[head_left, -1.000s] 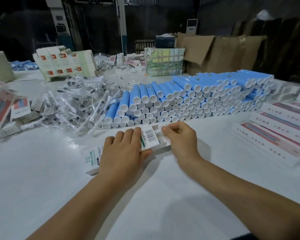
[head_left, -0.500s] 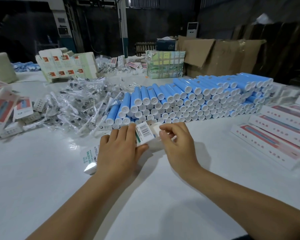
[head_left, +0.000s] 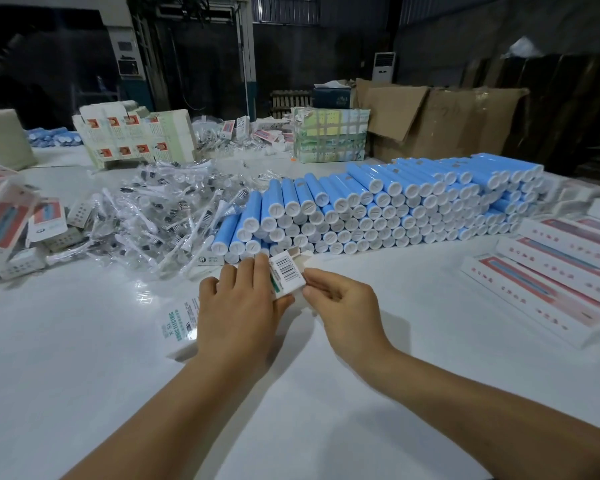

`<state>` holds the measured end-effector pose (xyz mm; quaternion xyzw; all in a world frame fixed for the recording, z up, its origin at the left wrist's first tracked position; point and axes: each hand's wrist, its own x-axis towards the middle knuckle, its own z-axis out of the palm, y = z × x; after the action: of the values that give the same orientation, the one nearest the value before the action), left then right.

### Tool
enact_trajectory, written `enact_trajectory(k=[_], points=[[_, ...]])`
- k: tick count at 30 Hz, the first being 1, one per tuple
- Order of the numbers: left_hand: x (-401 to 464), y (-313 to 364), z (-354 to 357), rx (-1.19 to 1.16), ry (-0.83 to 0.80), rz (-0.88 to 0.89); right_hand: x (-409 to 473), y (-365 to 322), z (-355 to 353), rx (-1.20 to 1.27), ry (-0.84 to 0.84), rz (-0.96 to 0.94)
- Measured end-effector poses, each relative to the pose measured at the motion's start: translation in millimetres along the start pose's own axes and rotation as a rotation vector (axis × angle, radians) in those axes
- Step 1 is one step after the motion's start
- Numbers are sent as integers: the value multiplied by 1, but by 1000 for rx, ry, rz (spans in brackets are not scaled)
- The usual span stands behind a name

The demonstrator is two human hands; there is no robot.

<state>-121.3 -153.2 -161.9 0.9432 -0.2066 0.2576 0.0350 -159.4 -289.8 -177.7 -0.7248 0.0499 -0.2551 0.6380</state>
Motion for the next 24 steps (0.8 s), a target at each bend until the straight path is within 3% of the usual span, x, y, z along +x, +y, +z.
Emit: enact_trajectory(k=[8, 14, 24], points=[[-4, 2, -3, 3, 8, 39, 1, -7, -3, -59, 10, 0], [-9, 10, -1, -3, 97, 132, 7, -12, 0, -318, 8, -35], [-13, 13, 2, 1, 143, 141, 2, -7, 3, -247, 90, -23]])
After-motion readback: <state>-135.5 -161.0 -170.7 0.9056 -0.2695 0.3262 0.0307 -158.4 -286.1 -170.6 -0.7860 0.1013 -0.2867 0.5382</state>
